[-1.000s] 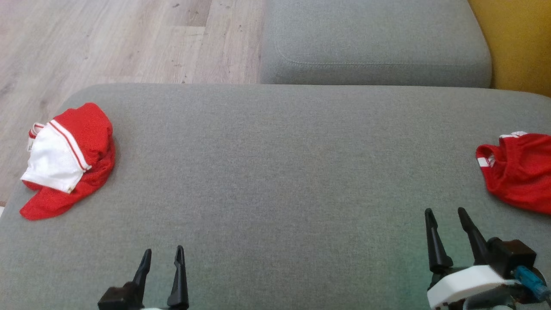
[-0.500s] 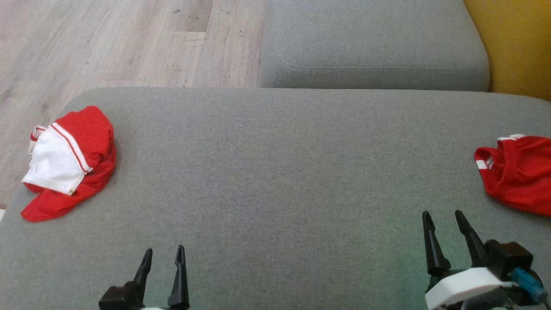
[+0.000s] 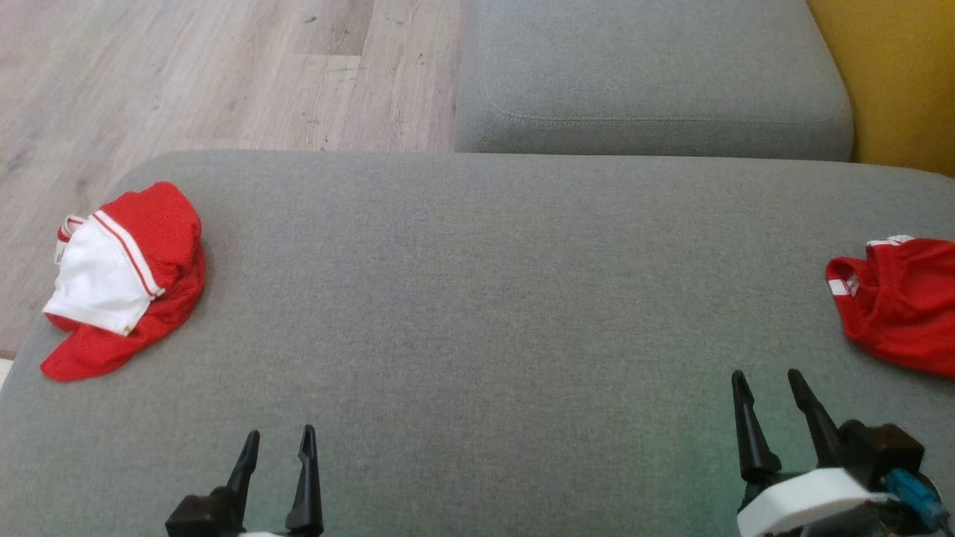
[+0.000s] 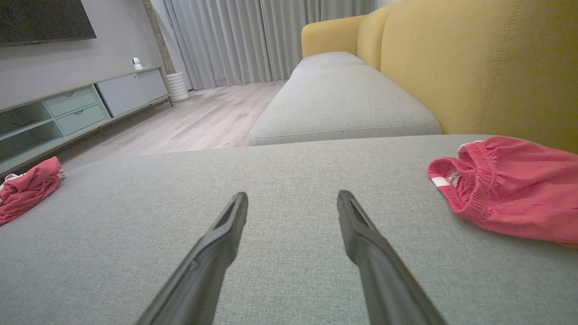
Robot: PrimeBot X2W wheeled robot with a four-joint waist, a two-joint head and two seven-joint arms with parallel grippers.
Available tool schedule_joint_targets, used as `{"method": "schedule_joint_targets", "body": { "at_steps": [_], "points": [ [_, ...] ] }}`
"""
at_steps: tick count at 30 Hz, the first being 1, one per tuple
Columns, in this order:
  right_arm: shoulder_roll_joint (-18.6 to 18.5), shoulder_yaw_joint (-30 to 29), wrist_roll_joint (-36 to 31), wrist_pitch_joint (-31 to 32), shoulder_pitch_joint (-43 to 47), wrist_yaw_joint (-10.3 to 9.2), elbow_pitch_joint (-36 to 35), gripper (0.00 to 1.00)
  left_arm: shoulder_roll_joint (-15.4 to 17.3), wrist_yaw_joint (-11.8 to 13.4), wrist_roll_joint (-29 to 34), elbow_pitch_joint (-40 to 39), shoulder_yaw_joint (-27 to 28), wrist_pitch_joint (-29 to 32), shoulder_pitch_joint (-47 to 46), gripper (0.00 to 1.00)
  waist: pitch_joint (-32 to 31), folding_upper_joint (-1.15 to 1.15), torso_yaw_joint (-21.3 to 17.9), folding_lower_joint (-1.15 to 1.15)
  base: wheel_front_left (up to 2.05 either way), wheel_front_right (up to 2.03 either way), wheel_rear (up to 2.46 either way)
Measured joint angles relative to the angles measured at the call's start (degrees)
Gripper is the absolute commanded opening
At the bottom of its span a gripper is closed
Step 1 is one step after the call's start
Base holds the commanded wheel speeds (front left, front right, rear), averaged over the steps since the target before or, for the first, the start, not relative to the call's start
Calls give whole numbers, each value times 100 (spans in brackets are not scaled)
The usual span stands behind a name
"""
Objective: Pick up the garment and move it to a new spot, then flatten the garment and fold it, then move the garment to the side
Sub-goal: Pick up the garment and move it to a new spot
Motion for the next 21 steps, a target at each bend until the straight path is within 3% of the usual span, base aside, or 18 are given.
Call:
{"method": "schedule_joint_targets", "body": {
  "at_steps": [9, 21],
  "points": [
    [0, -12, 16, 0, 90, 0, -32, 100, 112, -3, 1, -7, -1, 8, -107, 100, 5, 0, 306, 0, 0, 0, 0],
    [4, 71, 141, -27, 97, 0, -49, 100, 346, 60, 18, -169, 85, 49, -162, 100, 7, 0, 1529, 0, 0, 0, 0]
  ]
}}
